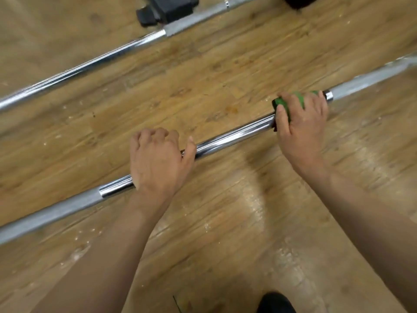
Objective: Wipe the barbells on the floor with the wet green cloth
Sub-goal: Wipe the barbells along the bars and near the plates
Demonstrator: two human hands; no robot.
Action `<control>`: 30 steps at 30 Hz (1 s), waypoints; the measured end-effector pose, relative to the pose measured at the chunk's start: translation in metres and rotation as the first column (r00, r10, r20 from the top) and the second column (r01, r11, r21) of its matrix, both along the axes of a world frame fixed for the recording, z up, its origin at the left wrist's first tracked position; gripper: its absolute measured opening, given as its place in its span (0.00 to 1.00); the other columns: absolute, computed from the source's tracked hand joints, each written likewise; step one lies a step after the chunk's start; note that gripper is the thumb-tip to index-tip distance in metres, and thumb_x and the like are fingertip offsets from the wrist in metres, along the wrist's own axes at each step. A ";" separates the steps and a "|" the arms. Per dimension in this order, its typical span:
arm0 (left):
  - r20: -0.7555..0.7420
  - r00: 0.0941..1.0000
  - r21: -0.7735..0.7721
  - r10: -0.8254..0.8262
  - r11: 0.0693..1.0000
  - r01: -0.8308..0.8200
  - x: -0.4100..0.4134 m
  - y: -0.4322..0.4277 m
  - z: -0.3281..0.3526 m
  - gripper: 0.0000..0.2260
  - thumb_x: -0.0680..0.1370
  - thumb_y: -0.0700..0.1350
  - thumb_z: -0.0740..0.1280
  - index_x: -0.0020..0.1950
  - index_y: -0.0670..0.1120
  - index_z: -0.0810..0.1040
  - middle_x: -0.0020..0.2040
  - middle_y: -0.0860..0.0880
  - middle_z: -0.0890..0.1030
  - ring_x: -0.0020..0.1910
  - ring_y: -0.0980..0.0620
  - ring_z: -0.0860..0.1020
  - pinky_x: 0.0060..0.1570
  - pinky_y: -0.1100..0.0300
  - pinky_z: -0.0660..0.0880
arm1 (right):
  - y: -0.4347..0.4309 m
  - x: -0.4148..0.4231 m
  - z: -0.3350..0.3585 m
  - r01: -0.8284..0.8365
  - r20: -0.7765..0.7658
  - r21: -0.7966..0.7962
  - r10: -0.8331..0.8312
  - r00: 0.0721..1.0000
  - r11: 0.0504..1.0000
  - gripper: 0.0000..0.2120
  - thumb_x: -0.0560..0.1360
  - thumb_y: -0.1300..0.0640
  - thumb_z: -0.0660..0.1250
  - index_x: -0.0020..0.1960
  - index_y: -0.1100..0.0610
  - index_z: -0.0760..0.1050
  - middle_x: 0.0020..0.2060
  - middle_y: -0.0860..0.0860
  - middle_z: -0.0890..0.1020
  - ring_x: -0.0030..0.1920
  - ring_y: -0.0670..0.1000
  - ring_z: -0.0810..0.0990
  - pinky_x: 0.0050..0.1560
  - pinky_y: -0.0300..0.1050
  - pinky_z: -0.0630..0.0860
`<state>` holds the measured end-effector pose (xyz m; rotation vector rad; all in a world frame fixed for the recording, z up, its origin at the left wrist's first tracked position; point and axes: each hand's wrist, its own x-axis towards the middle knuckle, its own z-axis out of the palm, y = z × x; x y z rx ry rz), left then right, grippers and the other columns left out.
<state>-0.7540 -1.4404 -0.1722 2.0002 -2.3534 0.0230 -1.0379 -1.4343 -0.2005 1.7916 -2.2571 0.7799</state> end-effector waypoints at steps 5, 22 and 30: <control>0.033 0.995 0.050 0.099 0.994 -0.100 -0.007 -0.008 0.006 0.28 0.81 0.58 0.49 0.49 0.44 0.86 0.47 0.40 0.85 0.51 0.36 0.78 0.59 0.45 0.68 | -0.001 0.073 0.005 -0.049 -0.019 0.016 0.050 0.999 0.999 0.15 0.85 0.51 0.58 0.64 0.55 0.79 0.55 0.60 0.78 0.62 0.63 0.76 0.77 0.66 0.59; 0.027 1.000 0.037 -0.016 0.999 0.015 0.002 -0.038 0.002 0.39 0.78 0.74 0.47 0.46 0.43 0.83 0.43 0.42 0.83 0.46 0.39 0.78 0.53 0.46 0.71 | -0.028 0.075 0.007 -0.126 0.002 0.018 0.126 0.992 0.992 0.16 0.83 0.52 0.58 0.65 0.56 0.78 0.57 0.62 0.78 0.66 0.63 0.75 0.77 0.66 0.59; 0.074 0.996 0.024 -0.038 0.999 0.036 0.002 -0.044 0.003 0.41 0.79 0.75 0.44 0.41 0.44 0.82 0.39 0.42 0.82 0.43 0.38 0.78 0.52 0.46 0.70 | -0.040 0.010 -0.007 -0.239 0.000 -0.010 0.239 0.971 0.971 0.20 0.87 0.45 0.50 0.70 0.53 0.72 0.62 0.60 0.79 0.69 0.62 0.74 0.78 0.59 0.57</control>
